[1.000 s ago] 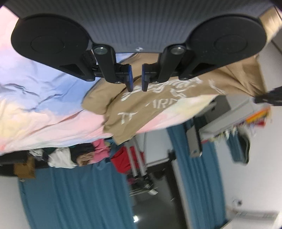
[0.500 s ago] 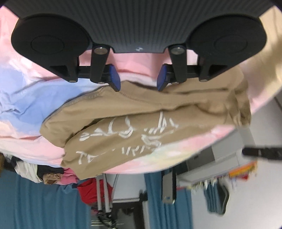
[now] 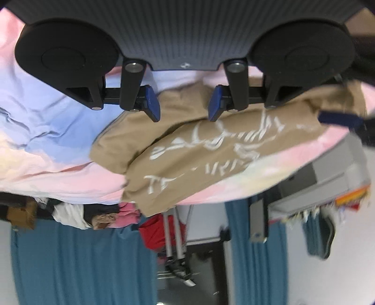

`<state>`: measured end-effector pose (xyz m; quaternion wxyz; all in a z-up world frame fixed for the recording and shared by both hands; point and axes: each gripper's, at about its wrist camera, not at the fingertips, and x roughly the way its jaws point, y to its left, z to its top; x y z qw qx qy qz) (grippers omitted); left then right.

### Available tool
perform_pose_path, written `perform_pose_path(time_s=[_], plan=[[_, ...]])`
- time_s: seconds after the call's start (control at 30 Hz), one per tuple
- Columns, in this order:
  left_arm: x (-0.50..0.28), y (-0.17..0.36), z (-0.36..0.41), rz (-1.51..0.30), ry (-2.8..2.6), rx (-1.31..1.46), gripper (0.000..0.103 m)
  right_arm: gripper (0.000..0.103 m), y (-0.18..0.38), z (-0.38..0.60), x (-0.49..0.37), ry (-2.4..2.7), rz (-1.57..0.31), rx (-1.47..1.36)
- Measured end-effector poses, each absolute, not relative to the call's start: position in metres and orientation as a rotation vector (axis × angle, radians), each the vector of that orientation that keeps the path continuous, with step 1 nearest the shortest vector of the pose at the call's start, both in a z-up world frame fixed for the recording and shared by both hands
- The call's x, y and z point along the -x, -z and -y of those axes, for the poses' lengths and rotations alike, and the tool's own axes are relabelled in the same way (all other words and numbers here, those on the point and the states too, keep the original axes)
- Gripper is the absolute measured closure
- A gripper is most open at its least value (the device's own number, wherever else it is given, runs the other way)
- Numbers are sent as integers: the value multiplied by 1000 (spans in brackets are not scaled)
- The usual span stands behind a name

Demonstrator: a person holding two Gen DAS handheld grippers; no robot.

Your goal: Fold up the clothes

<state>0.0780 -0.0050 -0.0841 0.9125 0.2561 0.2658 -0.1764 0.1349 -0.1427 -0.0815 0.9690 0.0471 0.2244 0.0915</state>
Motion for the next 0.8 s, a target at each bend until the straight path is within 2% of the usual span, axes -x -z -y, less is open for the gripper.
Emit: perform_pose_path(time_s=[0.07, 0.2, 0.3, 0.6, 0.63, 0.67, 0.73, 0.8], plan=[[-84, 91, 9, -544, 351, -535, 52, 55, 81, 149, -138, -180, -464, -133], [-97, 97, 4, -553, 348, -524, 78, 55, 83, 155, -140, -195, -485, -177], [-96, 87, -4, -540, 370, -477, 94, 55, 80, 152, -137, -210, -471, -169], [-85, 30, -34, -410, 374, -139, 97, 55, 67, 129, -121, -336, -378, -88], [-84, 27, -36, -403, 380, -116, 97, 50, 65, 125, -119, -352, -364, -70], [-83, 24, -37, -396, 387, -92, 97, 40, 64, 120, -117, -369, -350, -51], [-82, 18, -40, -383, 400, -47, 97, 29, 61, 112, -112, -402, -322, -15], [-82, 16, -39, -378, 408, -21, 97, 29, 61, 103, -114, -390, -311, 18]])
